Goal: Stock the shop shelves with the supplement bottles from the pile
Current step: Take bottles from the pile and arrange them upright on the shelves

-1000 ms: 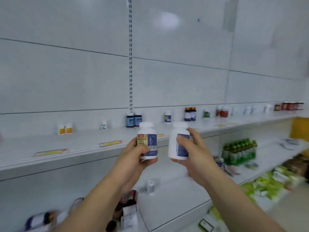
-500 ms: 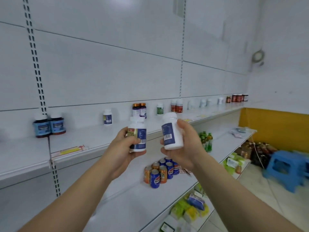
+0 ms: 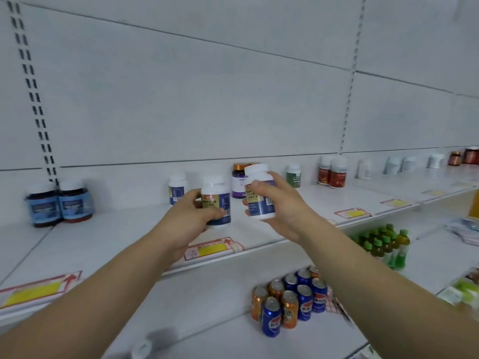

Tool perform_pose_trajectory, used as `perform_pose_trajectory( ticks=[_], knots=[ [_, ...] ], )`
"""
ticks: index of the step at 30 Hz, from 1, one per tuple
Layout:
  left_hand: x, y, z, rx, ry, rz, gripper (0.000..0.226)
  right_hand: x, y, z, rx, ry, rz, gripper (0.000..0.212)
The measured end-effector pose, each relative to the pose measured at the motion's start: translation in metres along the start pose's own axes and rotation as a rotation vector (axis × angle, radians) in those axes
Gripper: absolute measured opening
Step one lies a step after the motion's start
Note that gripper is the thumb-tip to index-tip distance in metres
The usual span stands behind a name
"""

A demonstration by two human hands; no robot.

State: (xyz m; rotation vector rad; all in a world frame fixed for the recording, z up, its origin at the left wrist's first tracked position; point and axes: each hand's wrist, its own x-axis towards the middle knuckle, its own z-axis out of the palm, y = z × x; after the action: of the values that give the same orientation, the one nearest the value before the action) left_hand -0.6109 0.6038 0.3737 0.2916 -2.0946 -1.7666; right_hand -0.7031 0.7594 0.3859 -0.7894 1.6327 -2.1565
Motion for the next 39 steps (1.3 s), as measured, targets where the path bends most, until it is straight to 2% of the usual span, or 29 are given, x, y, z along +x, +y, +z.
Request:
perform_pose_trajectory(
  ticks=[3, 7, 11, 15, 18, 21, 26, 39],
  knots=[
    [0.016, -0.005, -0.004, 0.115, 0.098, -0.029, 0.039, 0.051, 0.014, -0.007, -0.065, -0.066, -0.008, 0.027],
    [0.027, -0.010, -0.005, 0.278, 0.199, -0.082, 0.048, 0.110, 0.036, -0.008, -0.261, -0.216, 0.025, 0.036],
    [0.037, -0.016, -0.010, 0.449, 0.291, -0.122, 0.052, 0.147, 0.051, 0.000, -0.449, -0.343, -0.035, 0.043],
    [0.046, -0.022, -0.015, 0.522, 0.339, -0.111, 0.071, 0.168, 0.064, 0.008, -0.601, -0.410, -0.094, 0.046],
    [0.054, -0.022, -0.021, 0.560, 0.334, -0.099, 0.078, 0.184, 0.065, 0.015, -0.758, -0.393, -0.165, 0.057],
    [0.065, -0.024, -0.027, 0.580, 0.360, -0.107, 0.069, 0.199, 0.069, 0.022, -0.828, -0.366, -0.186, 0.068],
    [0.078, -0.028, -0.039, 0.589, 0.325, -0.164, 0.062, 0.211, 0.077, 0.030, -0.976, -0.309, -0.257, 0.064],
    [0.109, -0.042, -0.048, 0.627, 0.323, -0.072, 0.052, 0.211, 0.079, 0.035, -1.151, -0.329, -0.323, 0.056]
  ],
)
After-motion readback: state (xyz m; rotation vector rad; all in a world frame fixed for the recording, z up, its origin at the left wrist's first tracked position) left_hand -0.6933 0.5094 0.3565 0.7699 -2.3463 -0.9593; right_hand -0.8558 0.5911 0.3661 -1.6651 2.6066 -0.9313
